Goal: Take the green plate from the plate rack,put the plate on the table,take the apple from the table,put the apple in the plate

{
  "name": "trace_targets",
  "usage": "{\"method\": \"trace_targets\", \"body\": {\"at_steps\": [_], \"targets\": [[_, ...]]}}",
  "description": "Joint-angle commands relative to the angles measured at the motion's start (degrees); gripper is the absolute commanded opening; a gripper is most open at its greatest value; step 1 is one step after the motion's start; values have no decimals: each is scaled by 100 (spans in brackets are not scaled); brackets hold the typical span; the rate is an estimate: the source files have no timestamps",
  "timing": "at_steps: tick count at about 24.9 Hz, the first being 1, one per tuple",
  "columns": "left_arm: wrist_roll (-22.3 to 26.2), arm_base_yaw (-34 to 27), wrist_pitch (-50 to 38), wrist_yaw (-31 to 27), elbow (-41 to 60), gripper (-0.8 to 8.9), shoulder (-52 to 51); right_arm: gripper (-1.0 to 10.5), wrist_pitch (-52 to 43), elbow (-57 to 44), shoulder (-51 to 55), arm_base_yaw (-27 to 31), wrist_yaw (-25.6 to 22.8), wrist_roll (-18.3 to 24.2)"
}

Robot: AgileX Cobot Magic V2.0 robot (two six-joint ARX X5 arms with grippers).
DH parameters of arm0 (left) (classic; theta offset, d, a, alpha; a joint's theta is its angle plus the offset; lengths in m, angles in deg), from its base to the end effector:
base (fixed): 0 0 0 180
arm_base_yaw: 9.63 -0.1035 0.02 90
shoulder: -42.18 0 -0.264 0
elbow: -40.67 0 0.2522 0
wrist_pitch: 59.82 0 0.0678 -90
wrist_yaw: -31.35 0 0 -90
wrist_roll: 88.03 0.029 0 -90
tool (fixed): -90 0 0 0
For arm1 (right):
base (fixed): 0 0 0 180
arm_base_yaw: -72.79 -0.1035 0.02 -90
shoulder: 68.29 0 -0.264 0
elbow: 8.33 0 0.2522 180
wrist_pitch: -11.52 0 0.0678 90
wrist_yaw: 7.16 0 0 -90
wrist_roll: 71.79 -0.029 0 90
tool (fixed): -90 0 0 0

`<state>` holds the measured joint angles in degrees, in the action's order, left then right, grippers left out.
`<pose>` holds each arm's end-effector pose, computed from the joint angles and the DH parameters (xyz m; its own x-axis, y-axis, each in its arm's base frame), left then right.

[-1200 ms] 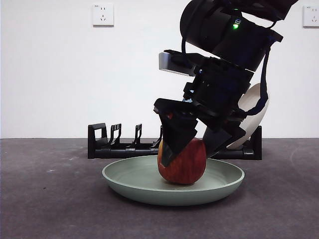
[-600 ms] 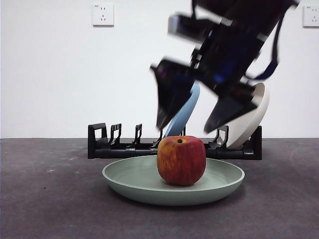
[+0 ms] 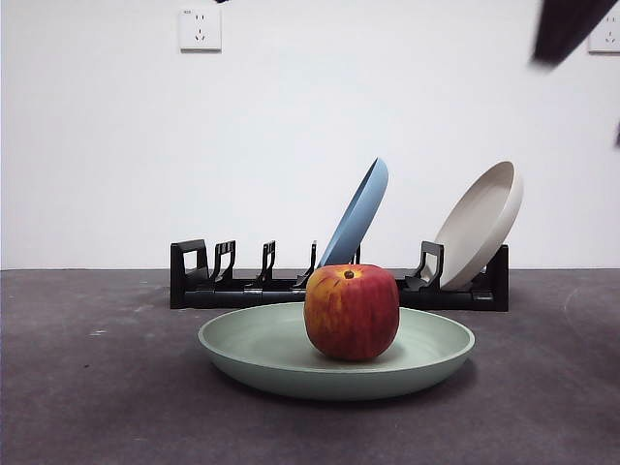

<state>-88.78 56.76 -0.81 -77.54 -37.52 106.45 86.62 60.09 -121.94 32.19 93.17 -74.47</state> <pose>0.0957 -0.1955 0.3345 0.5642 -0.4824 -0.6701 0.7716 0.5968 0.2200 0.1144 0.1049 0.2967 0.2531 0.4531 -0.8548 -0.6760 0.7149 0.1788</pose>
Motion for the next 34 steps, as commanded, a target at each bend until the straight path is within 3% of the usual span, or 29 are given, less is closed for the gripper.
{"method": "trace_targets", "body": {"at_steps": [1,3,7,34], "targets": [[-76,-11,26,22,11,281,2,474,37,-4,313,-13,24,-48],[-74,-11,28,157,11,261,2,343,50,-4,472,-13,24,-50],[-74,-11,28,291,11,-25,2,-30,50,-4,632,-13,24,-46],[-72,-11,-61,254,11,-3,2,1,50,-4,654,-13,7,-46]]}}
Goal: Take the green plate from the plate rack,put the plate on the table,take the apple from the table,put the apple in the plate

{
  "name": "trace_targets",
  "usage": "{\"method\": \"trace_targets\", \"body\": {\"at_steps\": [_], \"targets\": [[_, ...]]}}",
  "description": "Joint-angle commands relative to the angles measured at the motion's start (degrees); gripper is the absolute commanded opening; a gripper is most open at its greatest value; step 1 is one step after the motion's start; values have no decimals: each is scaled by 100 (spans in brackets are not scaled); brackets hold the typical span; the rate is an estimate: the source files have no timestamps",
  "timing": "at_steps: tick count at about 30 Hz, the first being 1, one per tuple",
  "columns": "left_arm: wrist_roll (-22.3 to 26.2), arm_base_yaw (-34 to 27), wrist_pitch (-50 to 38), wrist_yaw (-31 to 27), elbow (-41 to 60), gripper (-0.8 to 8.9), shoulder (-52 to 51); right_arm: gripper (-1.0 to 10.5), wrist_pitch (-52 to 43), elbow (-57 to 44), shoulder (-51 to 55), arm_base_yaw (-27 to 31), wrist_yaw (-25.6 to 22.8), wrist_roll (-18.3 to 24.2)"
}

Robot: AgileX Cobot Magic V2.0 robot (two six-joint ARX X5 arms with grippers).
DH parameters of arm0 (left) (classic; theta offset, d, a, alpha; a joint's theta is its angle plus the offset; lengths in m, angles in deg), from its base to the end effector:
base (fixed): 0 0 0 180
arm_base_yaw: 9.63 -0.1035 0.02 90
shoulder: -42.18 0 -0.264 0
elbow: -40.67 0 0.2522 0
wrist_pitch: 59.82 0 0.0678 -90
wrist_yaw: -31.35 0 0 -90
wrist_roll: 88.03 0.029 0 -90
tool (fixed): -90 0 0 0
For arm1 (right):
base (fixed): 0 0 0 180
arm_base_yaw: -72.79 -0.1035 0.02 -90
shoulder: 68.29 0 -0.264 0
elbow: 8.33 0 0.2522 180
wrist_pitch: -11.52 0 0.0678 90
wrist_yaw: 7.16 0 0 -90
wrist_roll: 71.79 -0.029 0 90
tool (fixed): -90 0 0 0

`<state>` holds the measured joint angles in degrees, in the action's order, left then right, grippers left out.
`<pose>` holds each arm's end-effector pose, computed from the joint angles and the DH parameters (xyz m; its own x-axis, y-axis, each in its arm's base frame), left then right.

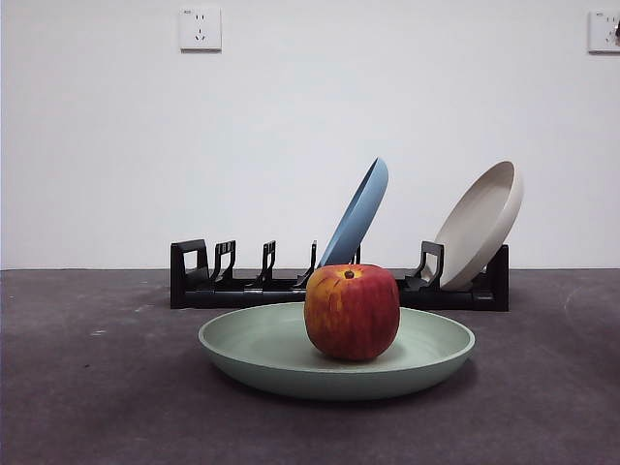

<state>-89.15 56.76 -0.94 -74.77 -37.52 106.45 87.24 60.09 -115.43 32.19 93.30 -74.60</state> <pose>0.0946 -0.1964 0.3344 0.5267 -0.5117 -0.6788 0.7959 0.5773 0.1823 0.0964 0.0895 0.3102 0.3161 0.5100 -0.8000 -0.6890 0.7031 0.1760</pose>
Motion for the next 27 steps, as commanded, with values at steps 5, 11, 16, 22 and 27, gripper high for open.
{"method": "trace_targets", "body": {"at_steps": [5,11,16,22,27], "targets": [[260,-44,-131,-81,11,-3,2,1,-11,-4,2,-13,-9,-33],[1268,-1152,-1674,98,39,-3,-345,1,-13,-4,2,-13,-7,-33],[1781,-2695,-2673,1381,120,-3,-839,1,-11,-4,2,-13,-9,-33],[1766,-4553,-3552,2240,1071,-3,-2111,1,-11,-4,2,-13,-7,-33],[1773,-5633,-4157,2210,2323,-3,-3427,1,-11,-4,2,-13,-9,-33]]}}
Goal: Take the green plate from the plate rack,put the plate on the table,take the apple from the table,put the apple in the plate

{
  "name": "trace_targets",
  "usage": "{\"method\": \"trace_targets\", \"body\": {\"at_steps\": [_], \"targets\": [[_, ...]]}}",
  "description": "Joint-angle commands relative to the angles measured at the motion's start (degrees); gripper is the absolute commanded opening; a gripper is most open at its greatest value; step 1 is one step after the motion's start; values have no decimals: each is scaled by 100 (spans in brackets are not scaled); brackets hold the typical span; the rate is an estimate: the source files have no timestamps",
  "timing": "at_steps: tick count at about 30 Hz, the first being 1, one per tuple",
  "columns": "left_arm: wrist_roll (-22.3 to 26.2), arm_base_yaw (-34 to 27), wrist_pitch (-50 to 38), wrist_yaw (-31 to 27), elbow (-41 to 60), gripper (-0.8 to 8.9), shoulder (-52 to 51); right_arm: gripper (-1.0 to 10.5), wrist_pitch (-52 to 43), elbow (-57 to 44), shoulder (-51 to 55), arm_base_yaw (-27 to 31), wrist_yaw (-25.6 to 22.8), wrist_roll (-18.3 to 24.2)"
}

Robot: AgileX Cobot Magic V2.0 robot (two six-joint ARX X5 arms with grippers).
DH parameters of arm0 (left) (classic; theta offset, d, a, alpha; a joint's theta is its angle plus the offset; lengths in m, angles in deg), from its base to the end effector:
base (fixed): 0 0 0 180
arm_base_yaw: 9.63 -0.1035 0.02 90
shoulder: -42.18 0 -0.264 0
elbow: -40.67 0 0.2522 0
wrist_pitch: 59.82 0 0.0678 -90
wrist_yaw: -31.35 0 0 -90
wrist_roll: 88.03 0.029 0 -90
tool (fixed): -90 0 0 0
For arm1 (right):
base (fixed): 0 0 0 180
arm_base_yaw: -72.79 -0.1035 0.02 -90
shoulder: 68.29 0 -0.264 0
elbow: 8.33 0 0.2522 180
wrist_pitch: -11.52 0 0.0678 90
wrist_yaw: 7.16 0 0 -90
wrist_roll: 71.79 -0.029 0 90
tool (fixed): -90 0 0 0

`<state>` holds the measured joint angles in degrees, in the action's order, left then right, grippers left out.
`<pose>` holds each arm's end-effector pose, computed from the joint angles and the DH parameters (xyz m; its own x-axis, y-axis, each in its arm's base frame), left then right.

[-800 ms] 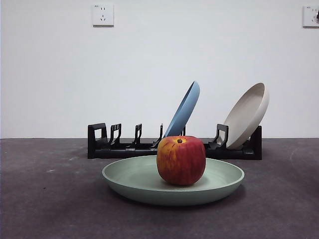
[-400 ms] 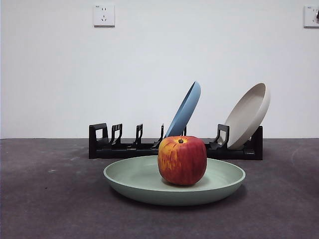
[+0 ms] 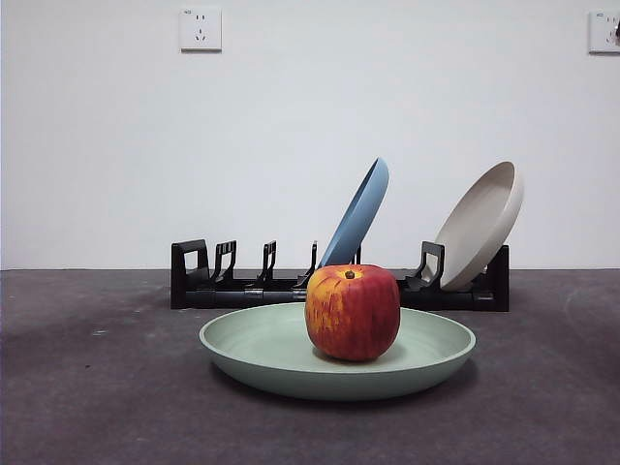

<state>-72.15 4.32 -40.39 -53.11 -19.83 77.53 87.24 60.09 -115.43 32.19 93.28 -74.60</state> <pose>0.1247 -0.0339 0.3731 0.9379 -0.3324 0.0992 0.2940 0.9134 0.2815 0.0964 0.0895 0.3102 0.3163 0.5098 -0.8000 -0.6889 0.7033 0.1757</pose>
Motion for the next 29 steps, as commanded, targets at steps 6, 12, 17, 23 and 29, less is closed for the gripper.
{"method": "trace_targets", "body": {"at_steps": [6,12,17,23,29], "targets": [[17,-1121,-590,-101,2173,-3,-1915,1,-11,-4,2,-13,-4,-33],[-472,-1384,-612,-96,3421,-3,-2625,1,-11,-4,7,-13,-4,-33],[-807,-1408,-791,-81,4170,-3,-2857,1,-11,-4,7,-13,-4,-33],[-979,-1408,-734,-81,4649,-3,-3034,1,-11,-4,7,-13,-4,-33],[-994,-1408,-186,-79,4653,-3,-3263,1,-11,-4,7,-13,-4,-33]]}}
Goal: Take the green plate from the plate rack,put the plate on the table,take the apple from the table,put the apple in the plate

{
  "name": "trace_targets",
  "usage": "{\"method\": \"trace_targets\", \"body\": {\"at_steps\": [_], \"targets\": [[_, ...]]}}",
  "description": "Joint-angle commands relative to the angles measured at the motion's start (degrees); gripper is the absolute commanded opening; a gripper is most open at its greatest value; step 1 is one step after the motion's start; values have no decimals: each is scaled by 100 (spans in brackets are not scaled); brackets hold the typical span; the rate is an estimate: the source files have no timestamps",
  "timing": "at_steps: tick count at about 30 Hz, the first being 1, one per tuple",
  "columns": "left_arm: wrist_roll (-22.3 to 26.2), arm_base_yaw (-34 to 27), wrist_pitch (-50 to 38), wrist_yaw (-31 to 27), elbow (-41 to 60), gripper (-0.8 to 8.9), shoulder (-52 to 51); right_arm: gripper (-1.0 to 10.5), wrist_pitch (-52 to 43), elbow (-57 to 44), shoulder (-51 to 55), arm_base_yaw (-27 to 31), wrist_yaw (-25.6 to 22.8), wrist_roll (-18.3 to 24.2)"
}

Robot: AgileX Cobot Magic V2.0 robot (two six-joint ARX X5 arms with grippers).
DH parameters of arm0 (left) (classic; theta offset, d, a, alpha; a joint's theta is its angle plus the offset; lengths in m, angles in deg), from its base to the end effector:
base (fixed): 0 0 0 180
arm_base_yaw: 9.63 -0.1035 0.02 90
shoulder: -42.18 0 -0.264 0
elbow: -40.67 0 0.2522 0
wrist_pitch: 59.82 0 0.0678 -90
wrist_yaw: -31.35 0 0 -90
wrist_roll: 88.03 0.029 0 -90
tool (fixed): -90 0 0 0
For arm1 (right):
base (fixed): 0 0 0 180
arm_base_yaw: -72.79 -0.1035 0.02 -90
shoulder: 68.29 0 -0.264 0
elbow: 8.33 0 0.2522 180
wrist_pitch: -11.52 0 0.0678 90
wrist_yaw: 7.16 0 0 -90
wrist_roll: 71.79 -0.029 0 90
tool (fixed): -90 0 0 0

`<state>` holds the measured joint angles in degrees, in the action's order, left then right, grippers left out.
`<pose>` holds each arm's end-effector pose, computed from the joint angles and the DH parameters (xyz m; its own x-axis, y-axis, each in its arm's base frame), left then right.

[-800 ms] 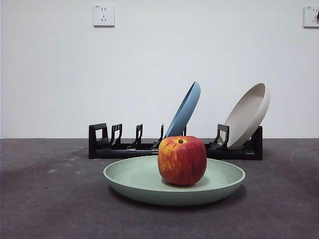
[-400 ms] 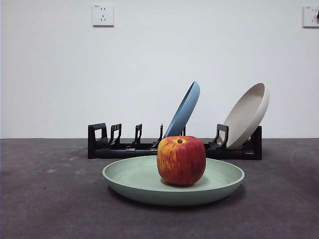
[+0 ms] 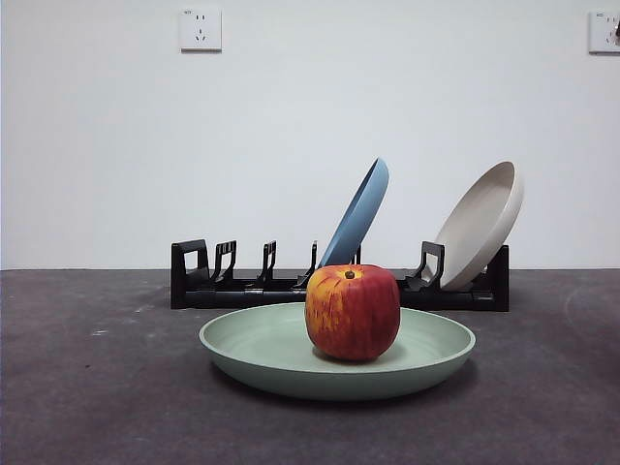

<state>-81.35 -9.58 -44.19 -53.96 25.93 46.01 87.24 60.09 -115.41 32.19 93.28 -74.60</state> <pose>0.1006 -0.0025 0.1609 0.9932 -0.0826 -0.0820 0.0914 0.9898 0.1092 0.0963 0.0895 0.3102 0.3165 0.5100 -0.7998 -0.6889 0.7032 0.1757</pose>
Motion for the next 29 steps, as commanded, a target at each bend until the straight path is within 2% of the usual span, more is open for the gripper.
{"method": "trace_targets", "body": {"at_steps": [1,3,10,29], "targets": [[-74,-17,367,7,76,-3,-181,1,-11,-4,4,-13,-7,-33],[-81,-17,872,13,76,-3,-365,1,-11,-4,4,-13,-4,-33],[-398,-15,855,24,74,-3,-372,1,-9,-4,4,-11,-7,-33],[-393,-15,841,-2,74,-3,-369,1,-9,-4,4,-11,-4,-33]]}}
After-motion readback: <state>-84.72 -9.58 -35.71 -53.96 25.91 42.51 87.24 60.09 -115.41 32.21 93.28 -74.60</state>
